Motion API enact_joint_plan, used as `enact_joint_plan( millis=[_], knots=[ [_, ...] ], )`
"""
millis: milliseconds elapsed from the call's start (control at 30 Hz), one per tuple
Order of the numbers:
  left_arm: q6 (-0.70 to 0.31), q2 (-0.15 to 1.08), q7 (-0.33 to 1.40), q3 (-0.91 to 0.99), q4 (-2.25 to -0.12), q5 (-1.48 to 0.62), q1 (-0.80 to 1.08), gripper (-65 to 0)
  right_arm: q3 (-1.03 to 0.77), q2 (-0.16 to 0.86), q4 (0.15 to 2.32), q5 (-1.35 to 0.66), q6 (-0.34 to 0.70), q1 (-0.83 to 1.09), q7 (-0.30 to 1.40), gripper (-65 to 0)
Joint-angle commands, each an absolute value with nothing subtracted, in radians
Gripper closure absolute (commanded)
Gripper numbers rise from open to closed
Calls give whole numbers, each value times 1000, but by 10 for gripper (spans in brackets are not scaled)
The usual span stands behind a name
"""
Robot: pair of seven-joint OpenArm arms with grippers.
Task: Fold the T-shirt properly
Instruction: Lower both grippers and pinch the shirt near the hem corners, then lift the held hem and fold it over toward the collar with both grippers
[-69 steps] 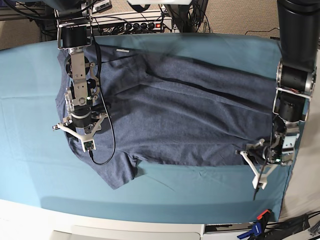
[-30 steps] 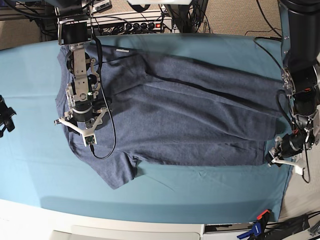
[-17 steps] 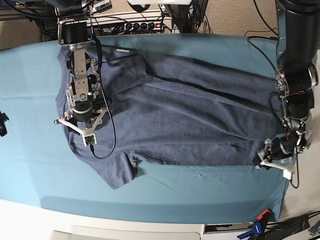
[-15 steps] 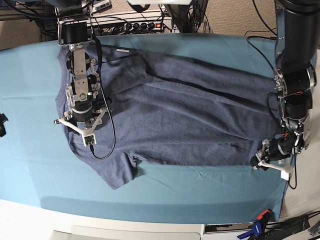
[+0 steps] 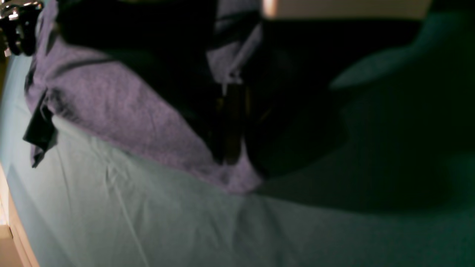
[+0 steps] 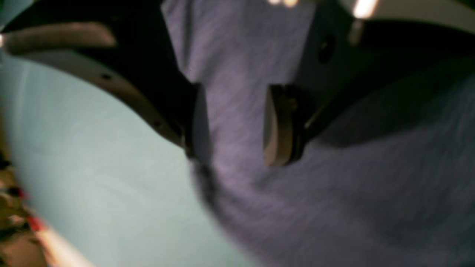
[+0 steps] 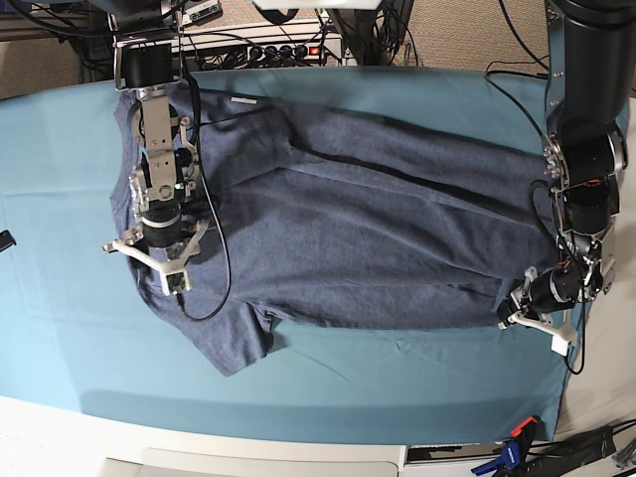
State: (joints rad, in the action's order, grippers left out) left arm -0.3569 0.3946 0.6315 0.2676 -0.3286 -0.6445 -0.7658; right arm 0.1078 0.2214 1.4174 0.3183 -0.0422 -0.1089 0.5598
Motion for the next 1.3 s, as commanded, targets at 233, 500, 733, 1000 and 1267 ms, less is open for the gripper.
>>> enact_joint_plan(
  millis=[233, 500, 733, 1000, 1267],
  knots=[
    [-452, 418, 632, 262, -342, -659, -804, 0, 101, 248, 1430, 370, -92, -230, 583, -328],
    [-470, 419, 648, 255, -342, -659, -804, 0, -88, 244, 1137, 128, 48, -485, 542, -357],
    [-525, 418, 665, 255, -342, -698, -803, 0, -212, 245, 873, -80, 281, -635, 545, -357],
    [-551, 418, 676, 255, -342, -712, -803, 0, -211, 247, 693, -120, 311, -645, 500, -357],
    [-552, 418, 675, 255, -342, -712, -803, 0, -210, 246, 675, -120, 330, -645, 493, -356]
  ],
)
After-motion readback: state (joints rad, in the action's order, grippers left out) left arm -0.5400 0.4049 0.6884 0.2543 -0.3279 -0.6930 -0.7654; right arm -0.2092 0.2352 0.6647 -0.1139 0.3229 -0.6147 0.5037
